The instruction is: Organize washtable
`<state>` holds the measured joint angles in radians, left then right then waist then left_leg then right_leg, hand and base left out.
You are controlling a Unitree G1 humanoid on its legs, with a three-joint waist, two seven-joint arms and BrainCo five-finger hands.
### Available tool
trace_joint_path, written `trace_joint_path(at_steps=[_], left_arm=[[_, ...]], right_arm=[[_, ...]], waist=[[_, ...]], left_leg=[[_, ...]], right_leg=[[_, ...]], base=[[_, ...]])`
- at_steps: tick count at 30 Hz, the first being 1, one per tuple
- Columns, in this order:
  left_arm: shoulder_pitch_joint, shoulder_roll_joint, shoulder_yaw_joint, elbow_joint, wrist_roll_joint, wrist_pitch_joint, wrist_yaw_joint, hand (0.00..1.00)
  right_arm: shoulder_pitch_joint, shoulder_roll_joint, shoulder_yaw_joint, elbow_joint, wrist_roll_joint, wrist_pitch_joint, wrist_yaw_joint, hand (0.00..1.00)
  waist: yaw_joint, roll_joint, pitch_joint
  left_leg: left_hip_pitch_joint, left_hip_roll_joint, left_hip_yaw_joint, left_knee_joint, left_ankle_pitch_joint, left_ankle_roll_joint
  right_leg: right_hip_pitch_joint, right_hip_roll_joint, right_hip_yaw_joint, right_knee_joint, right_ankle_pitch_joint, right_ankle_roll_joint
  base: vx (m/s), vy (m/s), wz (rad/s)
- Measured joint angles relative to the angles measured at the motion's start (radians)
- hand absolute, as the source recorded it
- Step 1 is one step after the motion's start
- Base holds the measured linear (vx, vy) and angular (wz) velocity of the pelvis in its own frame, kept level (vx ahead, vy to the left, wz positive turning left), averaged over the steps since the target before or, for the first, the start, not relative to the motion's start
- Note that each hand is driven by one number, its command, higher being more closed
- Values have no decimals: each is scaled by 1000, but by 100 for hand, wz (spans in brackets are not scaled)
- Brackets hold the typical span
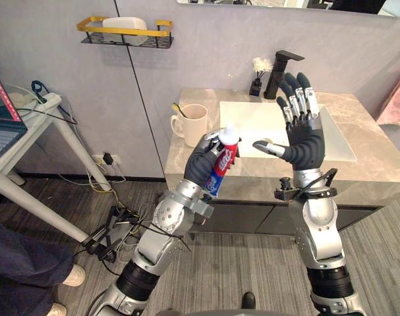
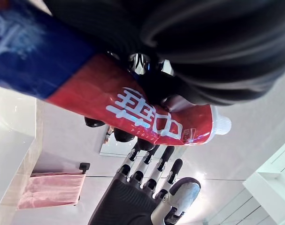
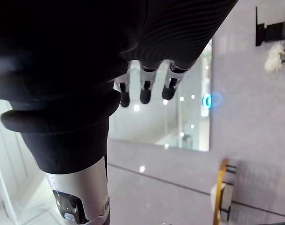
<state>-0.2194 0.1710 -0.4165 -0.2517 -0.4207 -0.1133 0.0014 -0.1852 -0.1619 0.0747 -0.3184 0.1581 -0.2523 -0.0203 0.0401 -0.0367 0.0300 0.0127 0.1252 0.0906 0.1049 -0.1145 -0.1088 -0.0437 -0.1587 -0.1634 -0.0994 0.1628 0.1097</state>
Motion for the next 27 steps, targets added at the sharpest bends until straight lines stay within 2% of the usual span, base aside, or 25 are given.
trace_joint_path(at_steps=[4,12,27], left_arm=[[3,-1,29,-1,3,0,3,100],[3,-9,72,-38,91,-8,48,100],[1,-36,73,-122,88,-21,89,100]], right_arm=[[12,0,2,-2,-1,1,20,0],[43,0,30,-25,3,13,47,0],[145,29,175,2,130,38,93,0]], waist=[[-2,-1,11],[-2,-1,11],[-3,-1,11]], left_leg=[[2,1,2,-1,0,0],[1,1,15,-1,-1,0],[0,1,18,0,-2,0]], right_leg=[[1,1,0,0,-1,-1],[-9,2,10,0,-1,-1],[-12,2,13,0,-1,-1]], base=[[-16,-1,0],[0,1,-4],[0,0,0]])
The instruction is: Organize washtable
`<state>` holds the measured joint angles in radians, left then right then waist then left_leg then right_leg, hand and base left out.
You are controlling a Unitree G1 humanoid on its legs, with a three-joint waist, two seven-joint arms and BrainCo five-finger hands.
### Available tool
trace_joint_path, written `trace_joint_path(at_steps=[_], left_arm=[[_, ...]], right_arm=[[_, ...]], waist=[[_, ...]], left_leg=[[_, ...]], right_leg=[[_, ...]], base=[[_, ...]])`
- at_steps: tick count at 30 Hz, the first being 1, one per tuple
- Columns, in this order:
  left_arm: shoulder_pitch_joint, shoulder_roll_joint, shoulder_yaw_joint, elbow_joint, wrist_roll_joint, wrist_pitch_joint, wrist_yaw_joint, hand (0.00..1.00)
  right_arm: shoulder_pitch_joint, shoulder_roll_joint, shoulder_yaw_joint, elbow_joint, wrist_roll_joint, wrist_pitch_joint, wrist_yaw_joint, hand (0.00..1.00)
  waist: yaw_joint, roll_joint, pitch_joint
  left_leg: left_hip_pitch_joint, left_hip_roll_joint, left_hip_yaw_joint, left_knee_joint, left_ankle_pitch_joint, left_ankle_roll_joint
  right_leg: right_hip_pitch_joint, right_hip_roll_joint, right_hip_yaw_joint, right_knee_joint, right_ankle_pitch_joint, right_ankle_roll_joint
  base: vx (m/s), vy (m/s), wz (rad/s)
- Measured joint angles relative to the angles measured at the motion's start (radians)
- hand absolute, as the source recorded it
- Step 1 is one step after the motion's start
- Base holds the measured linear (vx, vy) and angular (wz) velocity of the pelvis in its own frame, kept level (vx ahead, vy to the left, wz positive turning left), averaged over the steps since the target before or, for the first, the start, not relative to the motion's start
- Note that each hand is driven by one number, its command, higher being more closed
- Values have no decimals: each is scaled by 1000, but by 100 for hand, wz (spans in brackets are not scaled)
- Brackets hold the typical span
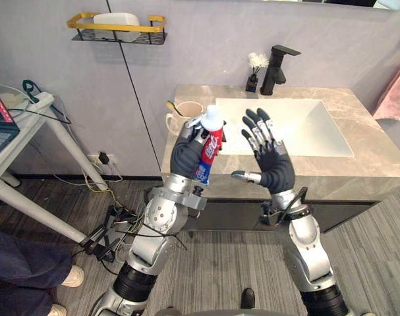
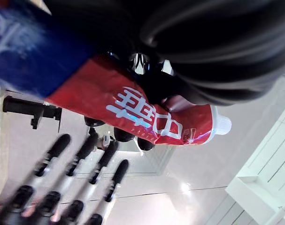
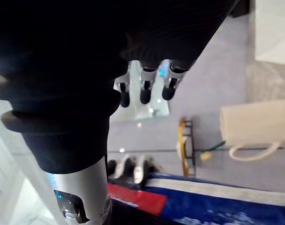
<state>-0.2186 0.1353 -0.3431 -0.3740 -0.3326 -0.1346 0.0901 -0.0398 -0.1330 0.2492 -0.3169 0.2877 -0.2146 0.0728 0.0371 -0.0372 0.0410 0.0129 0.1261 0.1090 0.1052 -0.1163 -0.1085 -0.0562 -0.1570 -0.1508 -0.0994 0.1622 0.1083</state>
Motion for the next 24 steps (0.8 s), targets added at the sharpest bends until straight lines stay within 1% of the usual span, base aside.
trace_joint_path(at_steps=[3,6,12,16,18,19,22,24], left_arm=[[-2,-6,-1,-20,-2,-5,2,100],[-3,-9,-3,-20,-10,-6,2,100],[-16,-16,-26,-20,-11,-7,4,100],[-45,-16,-34,-23,-11,-7,3,100],[-45,-16,-45,-32,-11,-7,1,100],[-45,-17,-45,-32,-11,-7,0,100],[-45,-17,-45,-32,-9,-7,-1,100],[-45,-17,-45,-32,-8,-7,-1,100]], right_arm=[[1,0,9,55,18,8,11,0],[1,-2,29,69,19,27,18,0],[0,6,43,131,35,28,10,0],[-4,6,44,136,33,29,8,0],[-17,6,43,135,16,29,-8,0],[-22,6,44,135,13,29,-8,0],[-45,6,44,122,-49,29,-9,0],[-46,6,45,93,-63,30,-8,0]], waist=[[2,0,0],[2,1,0],[2,2,-2],[3,3,-2],[3,3,-2],[3,3,-3],[4,3,-3],[4,3,-3]], left_leg=[[0,0,0,0,0,0],[0,0,-1,0,0,0],[-4,-1,-9,1,0,0],[-7,-1,-19,3,1,0],[-7,-1,-20,4,1,0],[-7,-1,-21,4,1,0],[-7,-1,-22,6,1,0],[-7,-1,-22,6,1,0]], right_leg=[[0,0,0,0,0,0],[0,0,-1,0,0,0],[1,-2,-8,0,0,0],[3,-2,-12,0,0,0],[4,-2,-13,0,0,0],[4,-2,-13,0,0,0],[7,-2,-14,0,0,0],[7,-2,-14,0,0,0]], base=[[0,0,0],[0,0,0],[0,0,2],[0,0,4],[0,0,0],[0,0,0],[0,0,0],[0,0,0]])
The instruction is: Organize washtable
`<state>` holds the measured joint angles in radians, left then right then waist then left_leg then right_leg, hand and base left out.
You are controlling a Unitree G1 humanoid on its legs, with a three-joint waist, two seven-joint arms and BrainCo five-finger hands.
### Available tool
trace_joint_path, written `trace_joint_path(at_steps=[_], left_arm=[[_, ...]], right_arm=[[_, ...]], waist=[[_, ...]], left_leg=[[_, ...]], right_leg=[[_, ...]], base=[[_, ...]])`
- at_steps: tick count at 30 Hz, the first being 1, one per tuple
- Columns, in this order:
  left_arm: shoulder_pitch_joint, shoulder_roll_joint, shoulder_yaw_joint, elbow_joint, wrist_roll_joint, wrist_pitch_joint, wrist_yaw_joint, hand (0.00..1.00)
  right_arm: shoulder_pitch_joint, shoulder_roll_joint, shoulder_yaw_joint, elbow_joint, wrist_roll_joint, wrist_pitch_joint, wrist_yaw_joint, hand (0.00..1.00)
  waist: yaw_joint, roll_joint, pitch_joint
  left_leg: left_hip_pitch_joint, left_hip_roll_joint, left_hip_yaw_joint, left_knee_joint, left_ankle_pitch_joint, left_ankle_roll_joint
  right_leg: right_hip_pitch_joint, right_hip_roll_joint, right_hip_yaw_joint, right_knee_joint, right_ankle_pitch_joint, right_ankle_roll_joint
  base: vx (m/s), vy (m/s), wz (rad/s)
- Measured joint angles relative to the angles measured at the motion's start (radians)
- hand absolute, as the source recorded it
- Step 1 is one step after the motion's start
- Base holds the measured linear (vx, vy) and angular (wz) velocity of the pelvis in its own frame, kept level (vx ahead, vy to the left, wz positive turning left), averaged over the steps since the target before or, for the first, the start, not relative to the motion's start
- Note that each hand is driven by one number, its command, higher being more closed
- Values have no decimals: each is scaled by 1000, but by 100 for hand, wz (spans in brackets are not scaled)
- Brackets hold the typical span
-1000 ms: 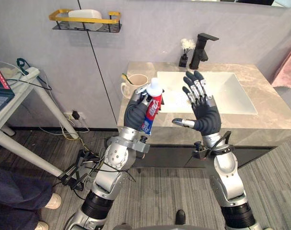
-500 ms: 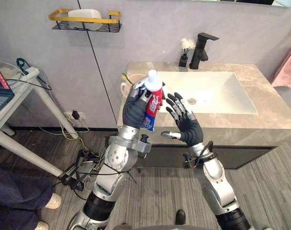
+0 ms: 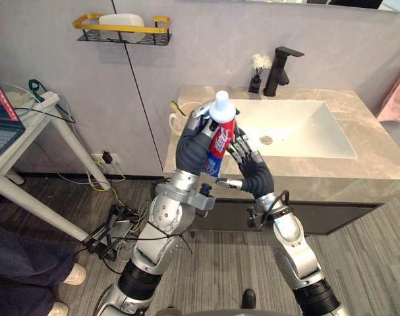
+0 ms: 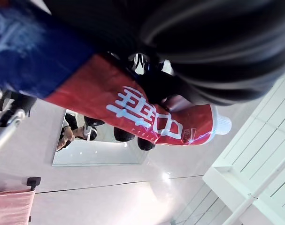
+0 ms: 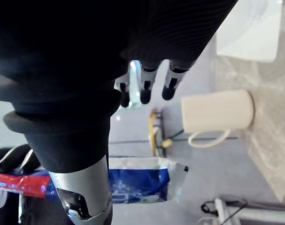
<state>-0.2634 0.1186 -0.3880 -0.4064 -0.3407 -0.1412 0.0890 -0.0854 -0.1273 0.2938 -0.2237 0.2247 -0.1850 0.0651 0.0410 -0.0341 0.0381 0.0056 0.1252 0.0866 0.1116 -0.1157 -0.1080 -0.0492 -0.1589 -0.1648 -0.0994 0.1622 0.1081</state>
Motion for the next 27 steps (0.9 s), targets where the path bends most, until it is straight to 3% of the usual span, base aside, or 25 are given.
trace_joint_path(at_steps=[12,19,27], left_arm=[[0,-8,-5,22,31,2,1,100],[0,-17,-22,55,40,6,1,100],[0,-17,-27,55,41,6,6,100]], right_arm=[[-25,0,61,-39,15,21,3,0],[-38,0,93,-39,127,40,5,0],[-39,0,99,-39,168,41,4,0]], waist=[[0,-2,-6],[1,-2,-17],[1,-2,-17]], left_leg=[[0,0,2,0,0,0],[0,0,4,1,0,0],[0,0,7,3,0,0]], right_leg=[[0,0,2,0,0,0],[-1,1,4,0,1,-1],[-2,1,5,0,2,-1]], base=[[0,0,0],[0,0,0],[0,0,0]])
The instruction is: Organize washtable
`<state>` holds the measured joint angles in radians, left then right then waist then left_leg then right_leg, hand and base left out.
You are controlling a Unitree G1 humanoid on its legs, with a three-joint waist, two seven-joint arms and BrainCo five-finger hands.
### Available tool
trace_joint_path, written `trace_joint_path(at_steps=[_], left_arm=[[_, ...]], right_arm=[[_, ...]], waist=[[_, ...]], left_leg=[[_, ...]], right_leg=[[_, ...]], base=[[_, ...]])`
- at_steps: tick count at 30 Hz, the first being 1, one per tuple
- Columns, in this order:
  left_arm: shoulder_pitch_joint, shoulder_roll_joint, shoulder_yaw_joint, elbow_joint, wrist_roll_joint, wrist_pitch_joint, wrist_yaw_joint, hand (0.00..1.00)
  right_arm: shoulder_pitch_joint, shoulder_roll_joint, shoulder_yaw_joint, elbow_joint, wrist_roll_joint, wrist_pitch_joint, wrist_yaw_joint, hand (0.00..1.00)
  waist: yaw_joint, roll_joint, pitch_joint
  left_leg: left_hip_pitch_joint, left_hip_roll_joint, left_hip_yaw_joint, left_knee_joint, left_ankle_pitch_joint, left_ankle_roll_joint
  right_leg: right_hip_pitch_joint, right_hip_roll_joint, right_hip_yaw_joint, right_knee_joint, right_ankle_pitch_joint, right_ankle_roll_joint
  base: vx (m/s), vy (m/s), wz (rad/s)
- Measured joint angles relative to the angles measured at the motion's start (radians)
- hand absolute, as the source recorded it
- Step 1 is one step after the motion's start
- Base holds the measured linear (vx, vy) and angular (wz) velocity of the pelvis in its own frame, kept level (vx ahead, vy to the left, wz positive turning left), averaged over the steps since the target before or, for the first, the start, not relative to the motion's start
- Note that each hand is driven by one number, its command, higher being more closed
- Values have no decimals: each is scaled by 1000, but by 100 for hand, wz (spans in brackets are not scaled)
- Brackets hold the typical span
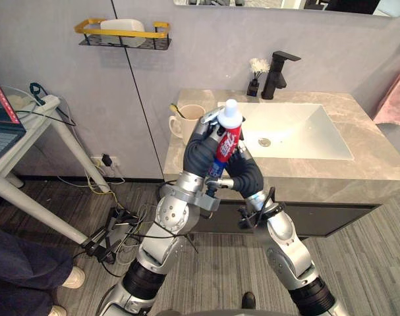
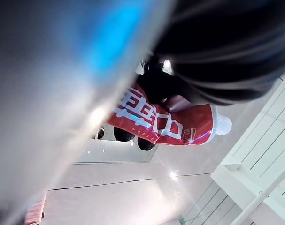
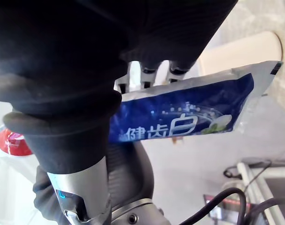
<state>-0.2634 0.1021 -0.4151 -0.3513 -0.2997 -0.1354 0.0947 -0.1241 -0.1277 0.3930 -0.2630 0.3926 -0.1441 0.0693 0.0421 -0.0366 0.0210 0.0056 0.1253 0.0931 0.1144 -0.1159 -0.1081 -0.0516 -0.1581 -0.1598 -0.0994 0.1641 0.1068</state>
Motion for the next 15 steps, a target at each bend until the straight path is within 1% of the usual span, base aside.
trace_joint_path(at_steps=[2,3,7,11,15], left_arm=[[0,0,-10,0,0,0,0,100],[0,0,-12,0,0,0,0,100],[-1,0,-11,0,0,-1,0,100],[-1,0,-43,0,0,0,-5,100],[-1,0,-51,0,-4,9,-7,100]], right_arm=[[0,0,0,0,3,0,0,0],[0,0,0,0,4,0,0,100],[0,-2,-12,4,32,2,-5,100],[0,0,-44,8,43,4,-6,100],[1,-2,-53,17,72,5,-1,100]], waist=[[1,0,0],[1,0,0],[1,0,0],[1,0,0],[-2,0,0]], left_leg=[[0,0,0,0,0,0],[0,0,0,0,0,0],[0,0,-1,0,0,0],[-1,0,-4,0,0,0],[-1,0,-4,0,0,0]], right_leg=[[0,0,0,0,0,0],[0,0,0,0,0,0],[0,0,0,0,0,0],[0,0,-2,0,0,0],[0,0,-2,0,0,0]], base=[[0,0,0],[0,0,0],[0,0,0],[0,0,0],[0,0,0]])
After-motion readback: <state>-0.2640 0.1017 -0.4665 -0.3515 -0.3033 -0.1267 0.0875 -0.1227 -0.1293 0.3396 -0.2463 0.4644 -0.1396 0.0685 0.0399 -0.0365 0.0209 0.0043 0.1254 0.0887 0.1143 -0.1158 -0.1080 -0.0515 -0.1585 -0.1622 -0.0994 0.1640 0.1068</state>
